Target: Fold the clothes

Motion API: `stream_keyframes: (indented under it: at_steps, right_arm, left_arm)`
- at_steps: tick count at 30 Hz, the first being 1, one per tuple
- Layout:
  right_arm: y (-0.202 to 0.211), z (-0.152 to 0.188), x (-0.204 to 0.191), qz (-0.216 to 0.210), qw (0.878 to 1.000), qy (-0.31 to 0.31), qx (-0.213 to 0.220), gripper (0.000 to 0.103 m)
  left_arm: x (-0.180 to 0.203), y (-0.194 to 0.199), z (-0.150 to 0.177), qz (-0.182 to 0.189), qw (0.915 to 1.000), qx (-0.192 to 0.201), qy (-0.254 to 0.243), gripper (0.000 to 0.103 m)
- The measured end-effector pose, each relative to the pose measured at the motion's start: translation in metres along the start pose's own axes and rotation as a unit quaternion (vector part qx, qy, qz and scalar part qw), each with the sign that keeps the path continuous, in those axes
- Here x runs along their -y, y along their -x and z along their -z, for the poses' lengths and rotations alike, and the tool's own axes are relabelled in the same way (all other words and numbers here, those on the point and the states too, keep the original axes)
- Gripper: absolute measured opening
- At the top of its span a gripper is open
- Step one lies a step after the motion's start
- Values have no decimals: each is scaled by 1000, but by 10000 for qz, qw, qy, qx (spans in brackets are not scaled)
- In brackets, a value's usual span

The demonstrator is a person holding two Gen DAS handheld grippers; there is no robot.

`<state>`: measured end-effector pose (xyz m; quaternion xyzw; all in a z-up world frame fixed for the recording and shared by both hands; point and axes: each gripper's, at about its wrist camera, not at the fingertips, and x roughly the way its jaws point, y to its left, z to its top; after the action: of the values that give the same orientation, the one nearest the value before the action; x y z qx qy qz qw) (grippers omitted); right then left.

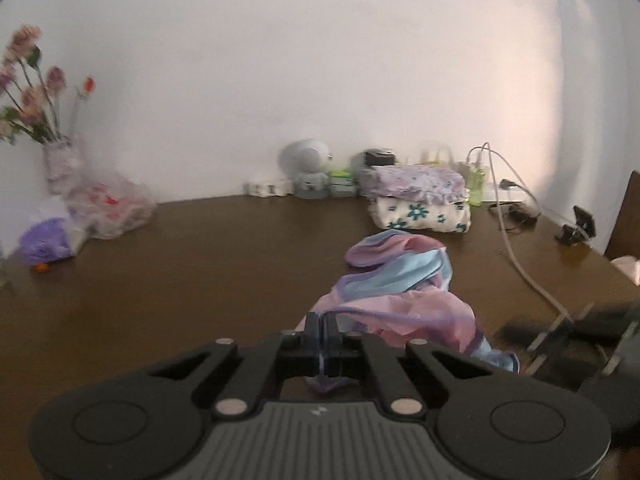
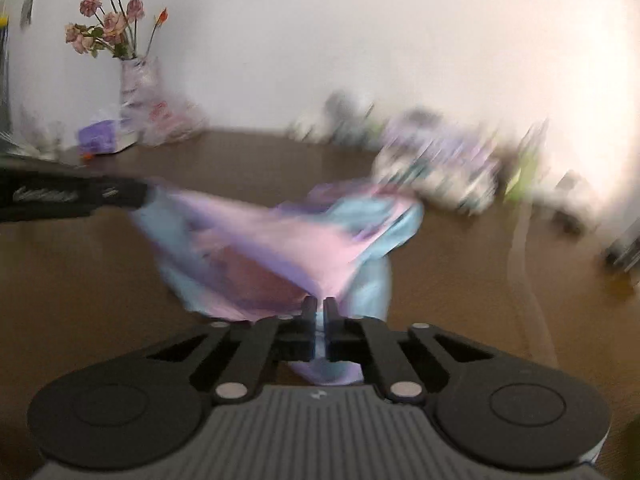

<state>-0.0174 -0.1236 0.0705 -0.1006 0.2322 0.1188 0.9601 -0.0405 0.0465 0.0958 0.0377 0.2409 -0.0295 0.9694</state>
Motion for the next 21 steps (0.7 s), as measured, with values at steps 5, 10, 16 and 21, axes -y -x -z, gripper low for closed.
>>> stream_keyframes:
  at_steps: [5, 10, 16, 21]
  right_arm:
    - [25, -2, 12, -380, 9991, -145, 104, 26]
    - [4, 1, -30, -664, 9973, 272, -140, 43]
    - [-21, 8, -37, -41, 9976, 644, -251, 4]
    - [27, 13, -47, 700, 9747, 2019, 662, 2]
  left_arm:
    - [0, 11, 19, 168, 9998, -128, 11, 0]
    - [-6, 6, 28, 45, 9999, -164, 28, 0]
    - [-15, 6, 37, -218, 9994, -249, 42, 0]
    - [-10, 9, 43, -88, 9996, -266, -31, 0]
